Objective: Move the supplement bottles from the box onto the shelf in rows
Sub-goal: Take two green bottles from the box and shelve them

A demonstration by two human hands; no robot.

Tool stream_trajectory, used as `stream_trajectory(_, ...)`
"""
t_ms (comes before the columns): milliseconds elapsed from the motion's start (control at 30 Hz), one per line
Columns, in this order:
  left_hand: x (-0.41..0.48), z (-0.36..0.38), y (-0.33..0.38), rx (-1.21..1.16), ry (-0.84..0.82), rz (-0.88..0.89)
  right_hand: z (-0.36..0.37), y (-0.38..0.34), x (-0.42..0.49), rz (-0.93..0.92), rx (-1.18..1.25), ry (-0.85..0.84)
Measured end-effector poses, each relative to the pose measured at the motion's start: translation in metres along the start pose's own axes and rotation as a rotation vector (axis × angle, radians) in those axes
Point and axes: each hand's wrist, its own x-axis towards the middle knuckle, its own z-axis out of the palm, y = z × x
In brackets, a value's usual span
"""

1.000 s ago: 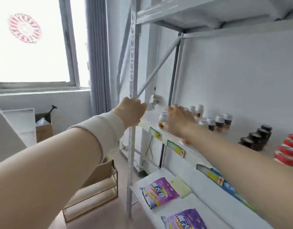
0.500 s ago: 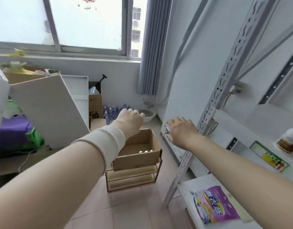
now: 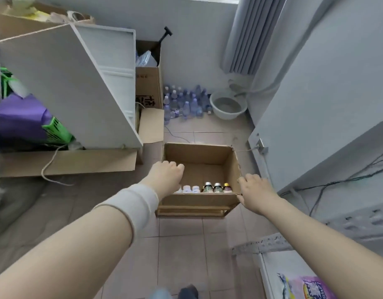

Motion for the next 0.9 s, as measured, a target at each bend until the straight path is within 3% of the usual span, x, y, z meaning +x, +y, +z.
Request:
stream_trajectory(333,0.164,0.090,0.004,-0.238,-0.234,0.003,0.074,0.022,0.155,-0.042,0.088,-0.182)
stream_trajectory(467,0.215,0.139,0.022,-0.484,-0.470,-0.073,0.113,0.022,0.207,-0.023,0.169,-0.298)
stream_trajectory(667,0.282,0.223,0.052,-0.907,-0.688,-0.372,0.178,0.016,0.279,0.030,0.343,-0.395)
stream_trajectory(900,0.344,0.274,0.085,-1.114,-0.663,-0.600,0.238,0.018,0.328,-0.127,0.276,-0.328)
